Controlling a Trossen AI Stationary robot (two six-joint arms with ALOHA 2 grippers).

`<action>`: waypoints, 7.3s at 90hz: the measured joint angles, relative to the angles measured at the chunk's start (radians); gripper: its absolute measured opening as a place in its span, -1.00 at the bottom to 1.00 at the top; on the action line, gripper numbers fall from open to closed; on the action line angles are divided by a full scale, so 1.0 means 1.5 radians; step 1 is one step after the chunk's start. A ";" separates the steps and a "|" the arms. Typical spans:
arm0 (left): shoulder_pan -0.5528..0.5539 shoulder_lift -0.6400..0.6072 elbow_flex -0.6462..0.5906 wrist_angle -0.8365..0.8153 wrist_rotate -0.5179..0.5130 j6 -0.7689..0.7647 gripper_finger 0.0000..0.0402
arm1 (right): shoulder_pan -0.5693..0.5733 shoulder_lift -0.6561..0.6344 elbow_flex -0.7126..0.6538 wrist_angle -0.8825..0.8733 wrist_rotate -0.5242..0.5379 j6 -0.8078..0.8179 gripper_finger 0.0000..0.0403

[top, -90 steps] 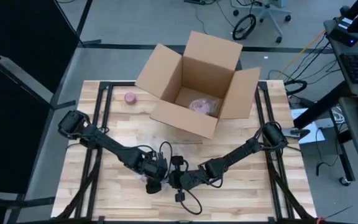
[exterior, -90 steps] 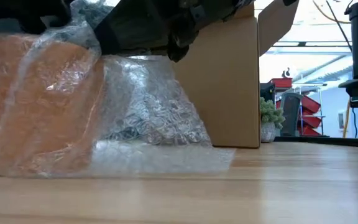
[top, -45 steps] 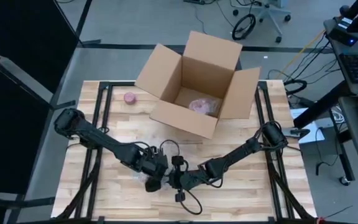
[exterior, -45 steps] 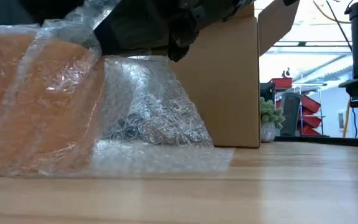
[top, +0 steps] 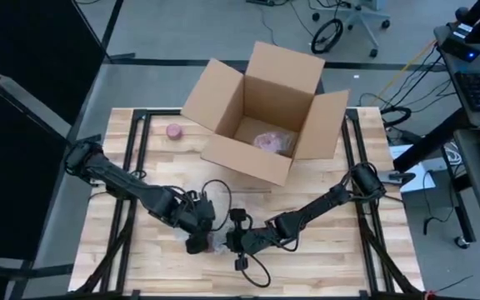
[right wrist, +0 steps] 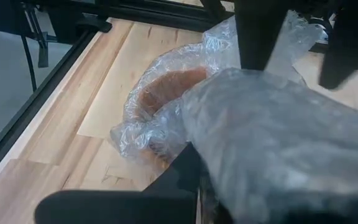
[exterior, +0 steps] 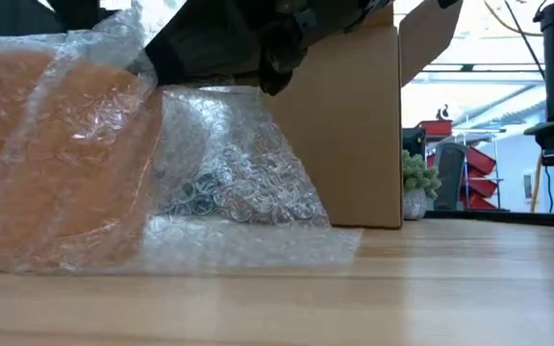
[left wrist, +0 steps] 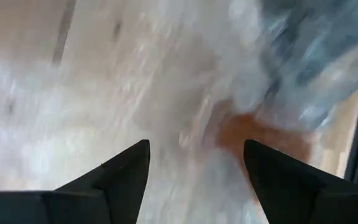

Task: Wrap mug
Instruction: Wrap the yellow mug in the bubble wrap

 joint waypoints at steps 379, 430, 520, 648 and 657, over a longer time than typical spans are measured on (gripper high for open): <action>-0.059 0.017 -0.092 0.205 -0.087 0.024 0.43 | 0.000 0.000 0.000 -0.001 -0.001 0.000 -1.00; -0.052 0.120 -0.100 0.224 -0.087 0.020 0.43 | 0.000 0.001 0.000 0.000 -0.002 0.001 -1.00; -0.041 0.141 -0.102 0.241 -0.075 0.019 0.43 | 0.000 0.001 0.000 0.000 -0.002 0.001 -1.00; -0.033 0.145 -0.103 0.285 -0.061 0.114 -0.83 | 0.017 -0.042 -0.003 -0.027 0.003 0.000 -0.22; -0.032 0.145 -0.103 0.284 -0.061 0.115 -0.84 | 0.018 -0.072 0.002 -0.078 -0.004 -0.002 -0.05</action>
